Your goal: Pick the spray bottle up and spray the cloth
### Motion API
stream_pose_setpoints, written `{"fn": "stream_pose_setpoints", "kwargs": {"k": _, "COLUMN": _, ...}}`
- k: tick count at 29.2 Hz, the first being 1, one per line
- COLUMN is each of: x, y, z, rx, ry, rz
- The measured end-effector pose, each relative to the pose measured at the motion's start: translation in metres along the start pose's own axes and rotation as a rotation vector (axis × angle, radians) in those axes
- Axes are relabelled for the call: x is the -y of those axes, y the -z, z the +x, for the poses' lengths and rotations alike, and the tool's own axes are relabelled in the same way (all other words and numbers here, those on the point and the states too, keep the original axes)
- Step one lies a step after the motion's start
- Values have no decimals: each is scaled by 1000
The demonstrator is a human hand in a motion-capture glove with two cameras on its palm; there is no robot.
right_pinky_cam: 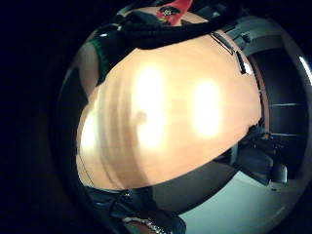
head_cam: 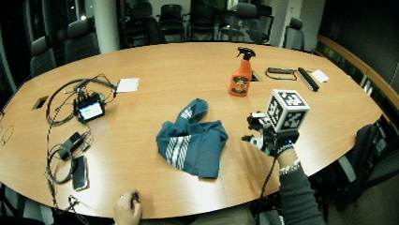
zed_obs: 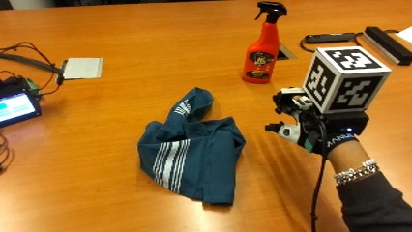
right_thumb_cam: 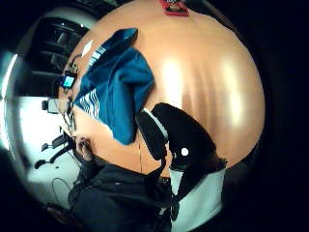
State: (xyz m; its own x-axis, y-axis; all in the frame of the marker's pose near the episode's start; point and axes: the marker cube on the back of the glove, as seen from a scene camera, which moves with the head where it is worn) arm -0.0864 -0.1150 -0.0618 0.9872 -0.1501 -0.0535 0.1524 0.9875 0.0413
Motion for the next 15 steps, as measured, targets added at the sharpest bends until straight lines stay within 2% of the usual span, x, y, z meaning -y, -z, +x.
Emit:
{"fn": "stream_pose_setpoints", "kwargs": {"k": 10, "x": 82, "y": 27, "z": -4, "rx": 150, "ry": -121, "rz": 175}}
{"fn": "stream_pose_setpoints", "kwargs": {"k": 15, "x": 120, "y": 27, "z": 4, "rx": 221, "ry": -234, "rz": 212}}
